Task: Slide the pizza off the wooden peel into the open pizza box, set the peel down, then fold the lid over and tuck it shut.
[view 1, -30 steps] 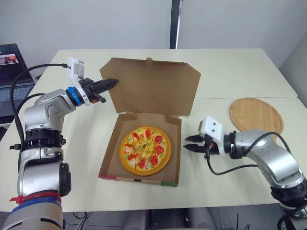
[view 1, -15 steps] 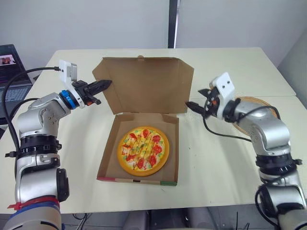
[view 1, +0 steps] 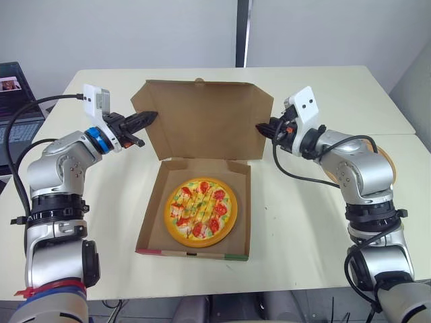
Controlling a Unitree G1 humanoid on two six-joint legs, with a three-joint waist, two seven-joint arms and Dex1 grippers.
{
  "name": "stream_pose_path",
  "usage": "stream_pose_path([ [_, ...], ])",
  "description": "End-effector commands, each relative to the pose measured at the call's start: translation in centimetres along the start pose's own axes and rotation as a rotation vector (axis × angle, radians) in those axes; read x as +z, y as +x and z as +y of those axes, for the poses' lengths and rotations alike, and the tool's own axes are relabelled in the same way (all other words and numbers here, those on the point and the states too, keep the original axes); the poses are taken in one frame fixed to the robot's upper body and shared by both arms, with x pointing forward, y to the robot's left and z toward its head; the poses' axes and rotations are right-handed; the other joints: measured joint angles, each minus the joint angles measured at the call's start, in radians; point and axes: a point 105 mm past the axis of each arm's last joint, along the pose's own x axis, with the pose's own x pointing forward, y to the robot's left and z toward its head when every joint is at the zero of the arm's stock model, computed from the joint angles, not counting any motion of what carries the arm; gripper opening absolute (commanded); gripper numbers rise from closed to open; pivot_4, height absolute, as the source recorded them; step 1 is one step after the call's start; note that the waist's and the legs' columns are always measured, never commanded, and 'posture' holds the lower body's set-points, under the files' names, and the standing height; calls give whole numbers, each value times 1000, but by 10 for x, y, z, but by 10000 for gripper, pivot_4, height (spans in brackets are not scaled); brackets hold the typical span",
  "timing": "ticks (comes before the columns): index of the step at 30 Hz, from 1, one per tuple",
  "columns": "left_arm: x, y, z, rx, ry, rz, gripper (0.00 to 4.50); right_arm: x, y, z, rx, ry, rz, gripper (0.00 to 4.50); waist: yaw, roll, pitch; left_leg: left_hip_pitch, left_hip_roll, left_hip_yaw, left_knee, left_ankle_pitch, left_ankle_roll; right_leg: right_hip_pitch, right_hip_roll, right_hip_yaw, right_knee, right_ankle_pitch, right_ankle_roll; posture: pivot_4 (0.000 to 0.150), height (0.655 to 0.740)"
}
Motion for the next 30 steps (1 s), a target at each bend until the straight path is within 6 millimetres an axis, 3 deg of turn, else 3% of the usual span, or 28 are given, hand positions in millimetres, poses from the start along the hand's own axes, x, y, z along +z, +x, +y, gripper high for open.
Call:
stream_pose_path([
  [1,13,-2,-3,19,36,-51,0,16,3,1,6,-14,-49,246,-1,0,0,0,0,0,0,0,0,0,0,0,0,0,0,1500,7400],
  [9,21,19,-6,80,99,-76,0,22,12,-8,-35,-43,-68,246,-3,0,0,0,0,0,1,1,-1,0,0,0,0,1,-1,1500,7400],
  [19,47,53,-18,60,162,-112,0,53,20,-20,-102,-154,-137,246,-11,0,0,-4,-1,0,1,1,-1,-4,0,0,0,2,0,1500,7400],
  [24,47,51,-22,39,171,-95,0,61,20,-20,-118,-176,-163,246,-15,0,0,-5,-1,0,1,1,-1,-5,0,0,1,2,0,1500,7400],
  [30,44,29,-23,62,157,-70,0,67,10,-2,-115,-175,-191,246,-19,0,0,-6,0,1,1,1,-1,-8,0,1,2,2,0,1500,7400],
])
